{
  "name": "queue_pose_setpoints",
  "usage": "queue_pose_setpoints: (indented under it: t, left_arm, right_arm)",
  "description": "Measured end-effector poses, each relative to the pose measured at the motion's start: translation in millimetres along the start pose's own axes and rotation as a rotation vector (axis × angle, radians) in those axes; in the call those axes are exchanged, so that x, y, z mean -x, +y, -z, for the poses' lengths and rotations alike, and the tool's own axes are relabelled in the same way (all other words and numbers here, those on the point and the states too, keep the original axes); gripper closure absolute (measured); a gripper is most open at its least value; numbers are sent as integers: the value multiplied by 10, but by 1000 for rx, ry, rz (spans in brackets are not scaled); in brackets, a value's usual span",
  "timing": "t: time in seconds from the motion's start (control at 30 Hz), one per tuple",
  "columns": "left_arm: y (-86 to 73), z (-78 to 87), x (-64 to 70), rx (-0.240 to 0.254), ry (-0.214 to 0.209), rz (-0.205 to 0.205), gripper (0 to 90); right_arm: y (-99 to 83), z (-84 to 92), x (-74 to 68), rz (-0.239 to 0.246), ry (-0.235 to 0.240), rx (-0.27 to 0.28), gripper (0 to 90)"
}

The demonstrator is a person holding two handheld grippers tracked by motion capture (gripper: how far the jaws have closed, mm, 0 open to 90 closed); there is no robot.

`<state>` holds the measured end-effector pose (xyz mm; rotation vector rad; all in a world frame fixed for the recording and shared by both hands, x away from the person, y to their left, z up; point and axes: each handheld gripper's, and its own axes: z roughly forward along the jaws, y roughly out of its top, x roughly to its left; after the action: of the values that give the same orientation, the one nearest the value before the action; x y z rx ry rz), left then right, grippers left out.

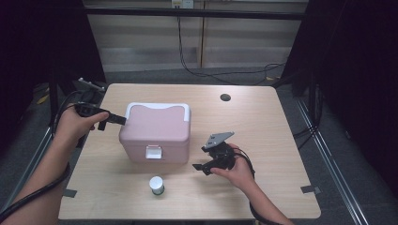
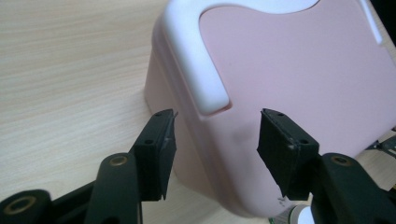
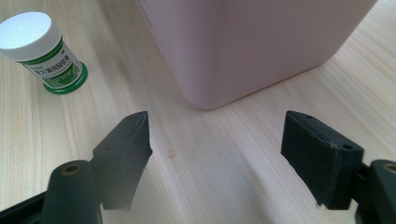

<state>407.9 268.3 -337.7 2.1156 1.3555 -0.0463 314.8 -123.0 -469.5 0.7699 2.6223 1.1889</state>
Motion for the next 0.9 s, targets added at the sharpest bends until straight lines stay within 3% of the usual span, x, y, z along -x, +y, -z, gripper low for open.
queue_pose_setpoints:
  t: [0.2, 0.23, 0.43, 0.5, 0.57, 0.9]
  left_arm:
    - [60, -142, 14, -38, -32, 52, 462]
    - [60, -158, 30, -30, -43, 89, 475]
    - [101, -121, 64, -55, -9, 106, 568]
    - [104, -129, 80, -64, -10, 109, 566]
    - [98, -150, 100, -66, -32, 145, 563]
    - [163, -264, 285, -106, -52, 126, 561]
  right_arm:
    - [4, 18, -3, 11, 0, 10, 277]
    - [-3, 27, -1, 7, 0, 12, 285]
    - [-56, 84, 26, 9, -7, 18, 347]
    - [-73, 103, 37, 12, -10, 21, 363]
    - [-85, 114, 39, 18, -6, 27, 364]
    - [-199, 211, 70, 2, -22, 34, 380]
